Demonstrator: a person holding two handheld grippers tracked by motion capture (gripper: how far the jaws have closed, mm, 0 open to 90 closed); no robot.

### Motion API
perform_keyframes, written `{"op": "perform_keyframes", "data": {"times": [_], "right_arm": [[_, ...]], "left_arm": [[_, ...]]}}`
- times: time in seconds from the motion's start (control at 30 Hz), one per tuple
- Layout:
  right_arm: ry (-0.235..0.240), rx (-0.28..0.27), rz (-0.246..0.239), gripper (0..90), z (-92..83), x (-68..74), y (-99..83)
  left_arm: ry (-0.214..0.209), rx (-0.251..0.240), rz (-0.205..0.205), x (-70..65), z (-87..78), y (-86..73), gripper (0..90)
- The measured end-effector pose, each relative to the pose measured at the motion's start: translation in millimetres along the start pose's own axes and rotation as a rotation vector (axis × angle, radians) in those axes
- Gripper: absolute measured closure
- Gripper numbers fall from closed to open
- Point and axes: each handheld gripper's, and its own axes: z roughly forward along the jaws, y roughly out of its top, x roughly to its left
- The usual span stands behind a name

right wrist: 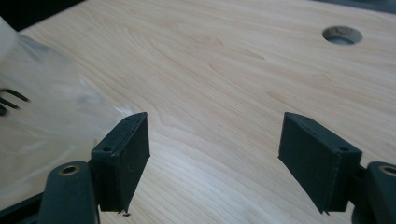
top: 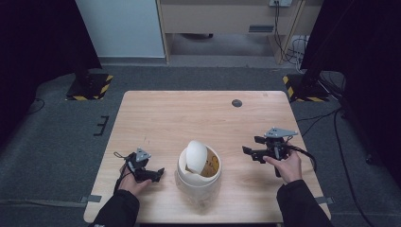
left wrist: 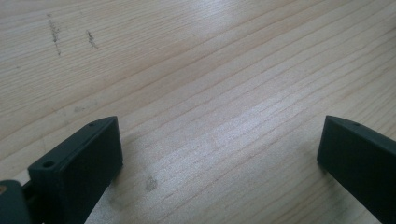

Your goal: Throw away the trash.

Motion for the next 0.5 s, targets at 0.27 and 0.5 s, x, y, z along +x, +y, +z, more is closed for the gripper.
{"op": "perform_keyframes", "data": {"times": [0.27, 0.5], "right_arm": [[-0.056, 0.063, 0.017, 21.0, 6.9, -20.0, -19.4], [-0.118, 0.112, 0.013, 17.8, 10.9, -37.9, -35.3]], "left_arm": [[0.000, 0.000, 0.000, 0.0, 0.0, 0.0, 0.0], [0.000, -0.001, 0.000, -0.1, 0.0, 0.0, 0.0]]}}
